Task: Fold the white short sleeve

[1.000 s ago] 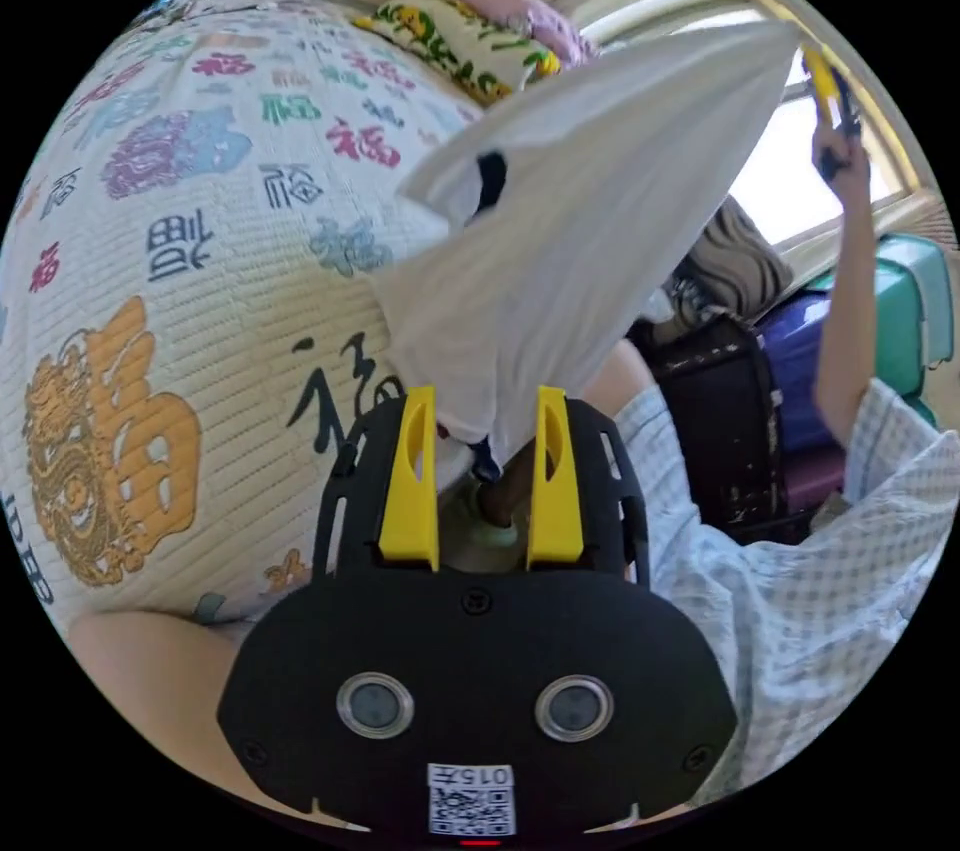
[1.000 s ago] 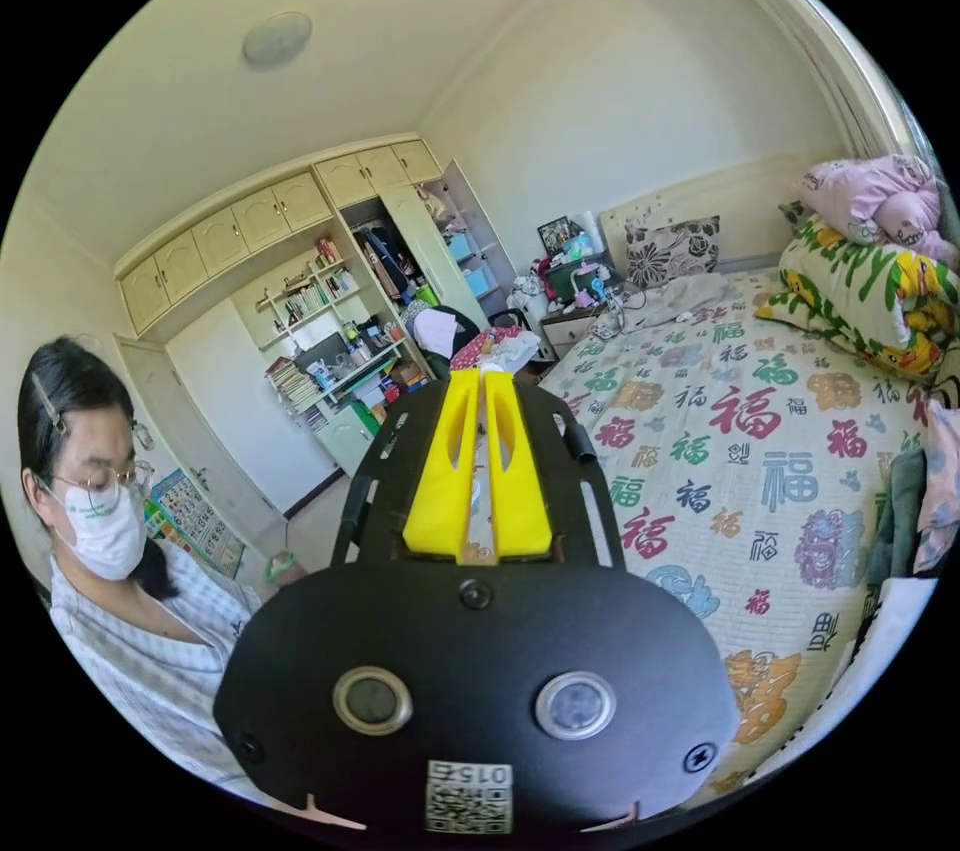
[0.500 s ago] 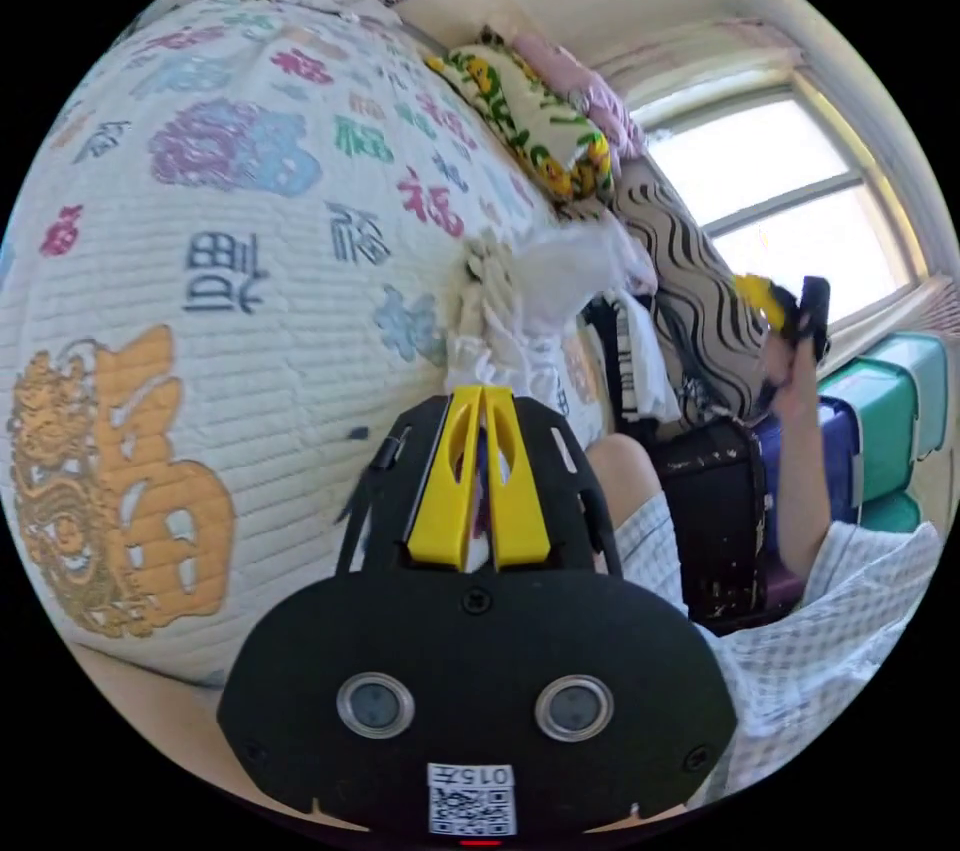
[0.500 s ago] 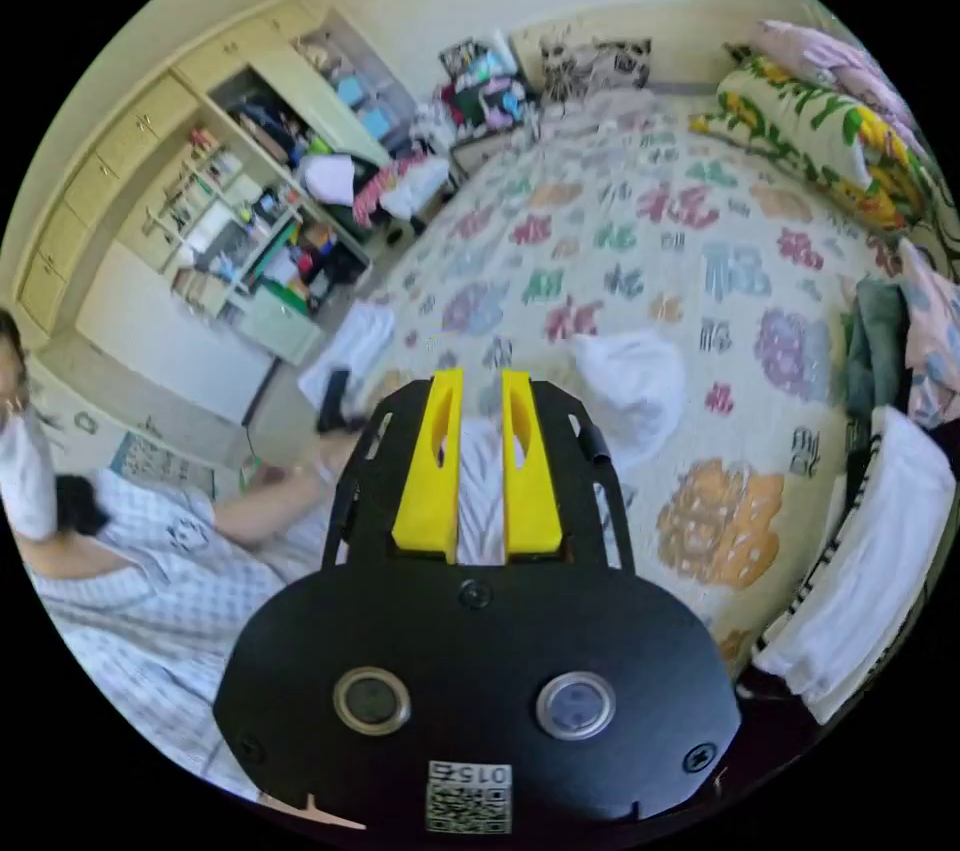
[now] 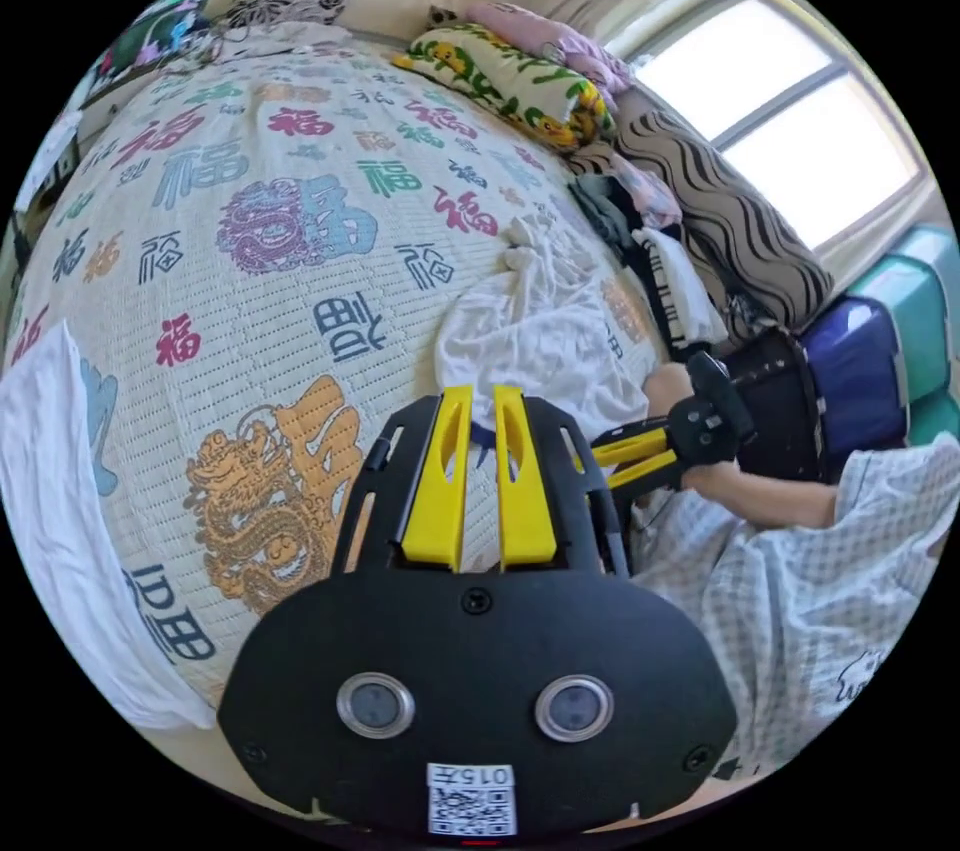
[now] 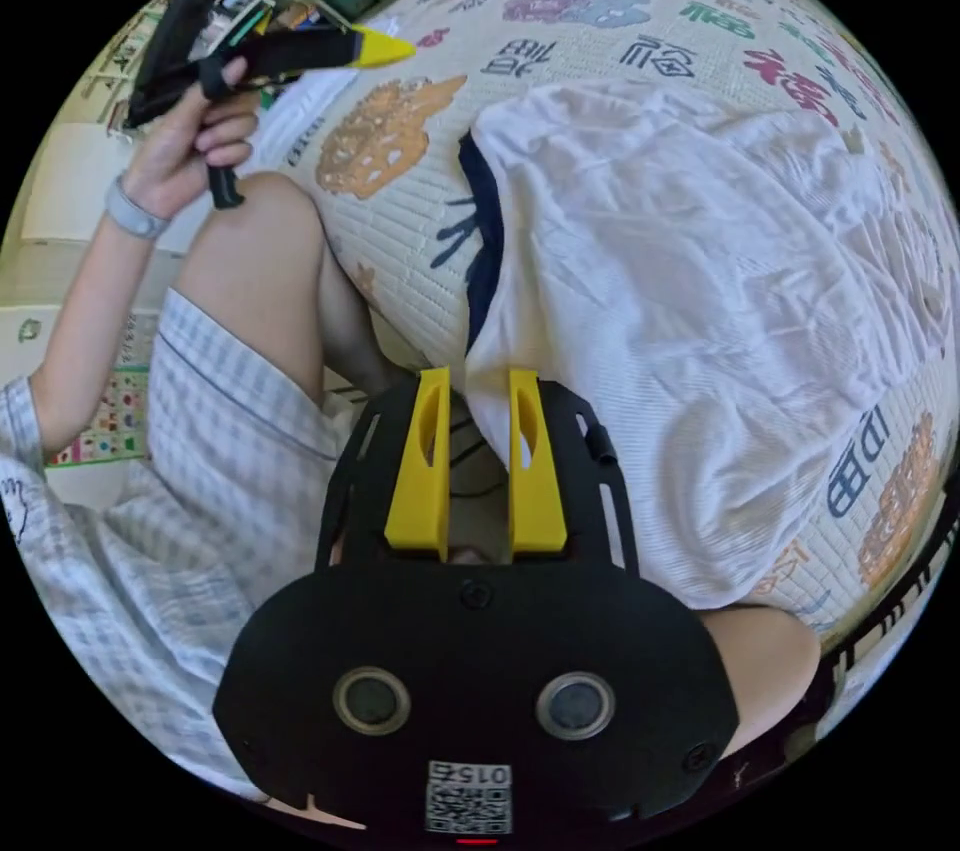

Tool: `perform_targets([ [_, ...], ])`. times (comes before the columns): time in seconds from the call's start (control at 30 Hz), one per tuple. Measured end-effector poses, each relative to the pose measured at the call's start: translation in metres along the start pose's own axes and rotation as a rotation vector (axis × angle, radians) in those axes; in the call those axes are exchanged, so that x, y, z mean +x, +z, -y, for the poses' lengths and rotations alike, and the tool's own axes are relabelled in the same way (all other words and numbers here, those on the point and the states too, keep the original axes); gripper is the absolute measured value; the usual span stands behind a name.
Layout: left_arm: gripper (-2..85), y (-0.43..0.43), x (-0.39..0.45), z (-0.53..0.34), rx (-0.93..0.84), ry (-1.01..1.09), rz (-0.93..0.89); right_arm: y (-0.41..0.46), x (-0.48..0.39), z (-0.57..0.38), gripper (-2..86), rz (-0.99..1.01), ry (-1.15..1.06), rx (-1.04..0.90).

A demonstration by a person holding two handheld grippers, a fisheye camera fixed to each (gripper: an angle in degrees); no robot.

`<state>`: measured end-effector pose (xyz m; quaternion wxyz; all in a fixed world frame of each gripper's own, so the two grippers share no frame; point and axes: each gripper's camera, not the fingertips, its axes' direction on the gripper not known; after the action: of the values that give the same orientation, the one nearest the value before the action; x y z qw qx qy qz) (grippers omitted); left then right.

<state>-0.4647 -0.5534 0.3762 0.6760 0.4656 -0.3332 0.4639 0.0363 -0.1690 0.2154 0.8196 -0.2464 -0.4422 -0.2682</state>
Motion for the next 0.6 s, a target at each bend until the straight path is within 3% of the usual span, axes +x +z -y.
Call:
perform_targets([
  [0.17,6.8,0.027,0.016,0.006,-0.199,0.176,0.139,-0.002,-0.006,-0.009,3.3,-0.043,0.017,-0.015],
  [0.27,7.9,0.037,0.021,0.016,-0.177,0.213,0.176,-0.021,-0.005,-0.026,1.5,-0.001,0.062,0.053],
  [0.47,2.0,0.077,0.024,0.043,-0.319,0.203,-0.035,-0.073,0.009,-0.075,0.5,0.035,0.196,0.194],
  [0.6,-0.5,0.065,0.027,0.049,-0.241,0.167,-0.174,-0.097,0.018,-0.108,0.4,0.060,0.290,0.246],
])
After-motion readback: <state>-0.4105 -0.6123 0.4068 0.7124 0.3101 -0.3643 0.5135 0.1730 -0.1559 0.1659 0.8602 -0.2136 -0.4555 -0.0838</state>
